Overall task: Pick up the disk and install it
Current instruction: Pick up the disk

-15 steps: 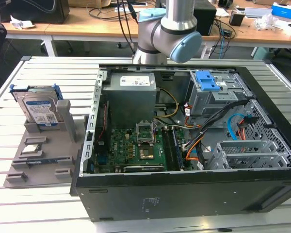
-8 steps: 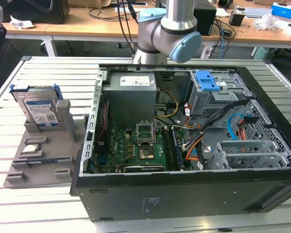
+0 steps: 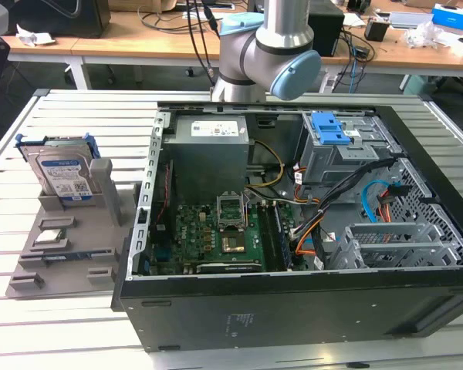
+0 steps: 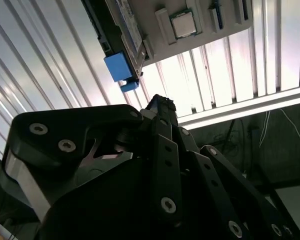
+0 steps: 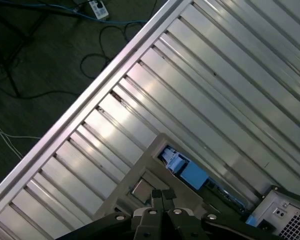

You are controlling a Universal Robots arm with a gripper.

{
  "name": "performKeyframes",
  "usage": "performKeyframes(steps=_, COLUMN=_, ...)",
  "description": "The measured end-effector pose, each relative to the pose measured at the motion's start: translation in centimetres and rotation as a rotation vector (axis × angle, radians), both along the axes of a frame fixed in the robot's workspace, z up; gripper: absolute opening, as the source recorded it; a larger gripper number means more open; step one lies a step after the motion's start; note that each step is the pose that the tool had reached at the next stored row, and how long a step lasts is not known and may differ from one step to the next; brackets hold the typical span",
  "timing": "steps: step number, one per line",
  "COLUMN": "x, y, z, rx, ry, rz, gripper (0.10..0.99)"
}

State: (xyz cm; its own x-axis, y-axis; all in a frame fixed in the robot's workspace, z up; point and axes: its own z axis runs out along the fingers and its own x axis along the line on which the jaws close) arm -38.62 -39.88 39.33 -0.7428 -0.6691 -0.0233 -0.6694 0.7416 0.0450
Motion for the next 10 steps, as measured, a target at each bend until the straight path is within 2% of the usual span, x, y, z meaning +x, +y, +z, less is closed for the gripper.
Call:
performKeyframes(steps=7, x=0.0, y=0.0, z=0.0, rx=0.0, ry=0.0, rz=0.048, gripper=0.106)
performKeyframes(steps=10, x=0.0, y=0.0, z=0.0, rx=0.0, ry=0.0, rz=0.088, gripper=0.106)
